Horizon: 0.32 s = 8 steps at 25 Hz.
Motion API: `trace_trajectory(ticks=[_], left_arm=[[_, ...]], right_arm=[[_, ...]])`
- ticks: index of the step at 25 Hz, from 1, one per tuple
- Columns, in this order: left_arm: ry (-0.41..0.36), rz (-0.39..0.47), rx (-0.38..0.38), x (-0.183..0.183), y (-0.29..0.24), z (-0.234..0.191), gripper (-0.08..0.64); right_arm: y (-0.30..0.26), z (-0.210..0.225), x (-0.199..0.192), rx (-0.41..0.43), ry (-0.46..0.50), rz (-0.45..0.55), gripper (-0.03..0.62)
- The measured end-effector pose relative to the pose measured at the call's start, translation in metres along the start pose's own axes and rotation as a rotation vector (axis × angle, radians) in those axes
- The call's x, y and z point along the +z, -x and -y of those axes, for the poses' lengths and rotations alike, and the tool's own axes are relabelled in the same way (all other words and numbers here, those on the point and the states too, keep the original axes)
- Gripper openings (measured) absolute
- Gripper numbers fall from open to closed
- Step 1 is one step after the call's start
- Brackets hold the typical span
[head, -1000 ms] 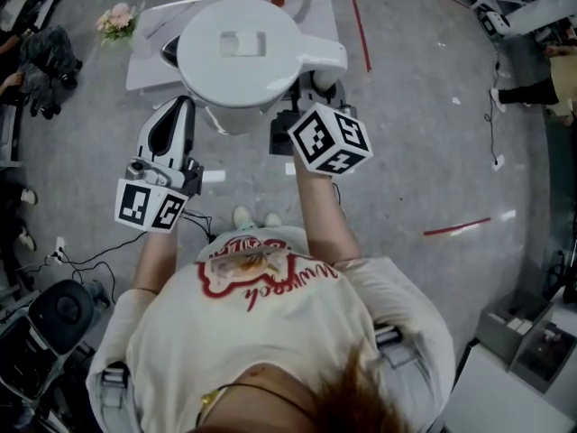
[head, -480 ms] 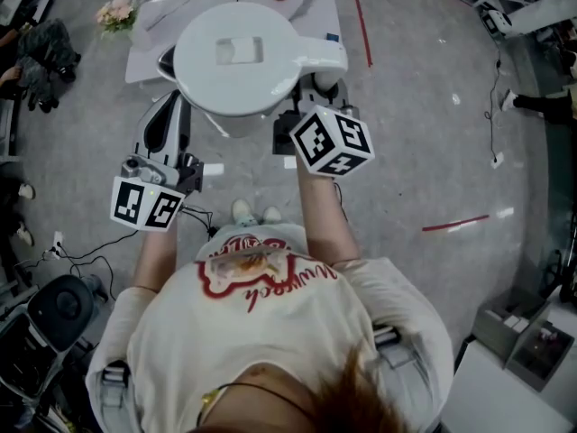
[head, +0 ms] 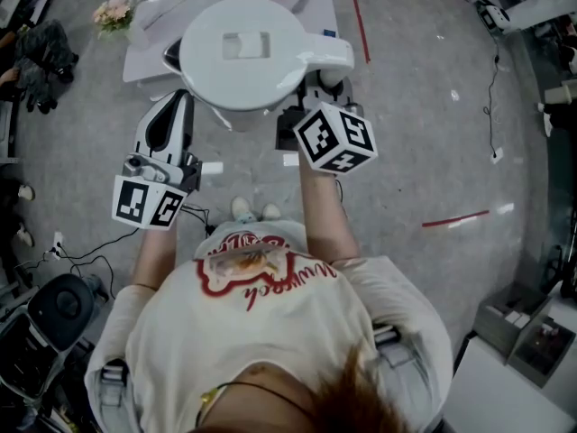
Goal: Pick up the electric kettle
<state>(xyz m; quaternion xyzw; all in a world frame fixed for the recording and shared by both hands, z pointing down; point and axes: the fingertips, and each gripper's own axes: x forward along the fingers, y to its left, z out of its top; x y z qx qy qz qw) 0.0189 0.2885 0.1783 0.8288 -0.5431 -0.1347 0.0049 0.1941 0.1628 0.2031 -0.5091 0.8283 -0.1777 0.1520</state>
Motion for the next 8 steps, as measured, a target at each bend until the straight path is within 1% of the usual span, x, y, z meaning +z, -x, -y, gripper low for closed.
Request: trace_trajectory(ticks=[8], left_arm=[[0.000,-0.014,0.000,-0.0037,0.0065,0.0003,0.012]], right_arm=[[0.0057,0.0071,-0.0015,-0.023,-0.012,-0.001,0.066]])
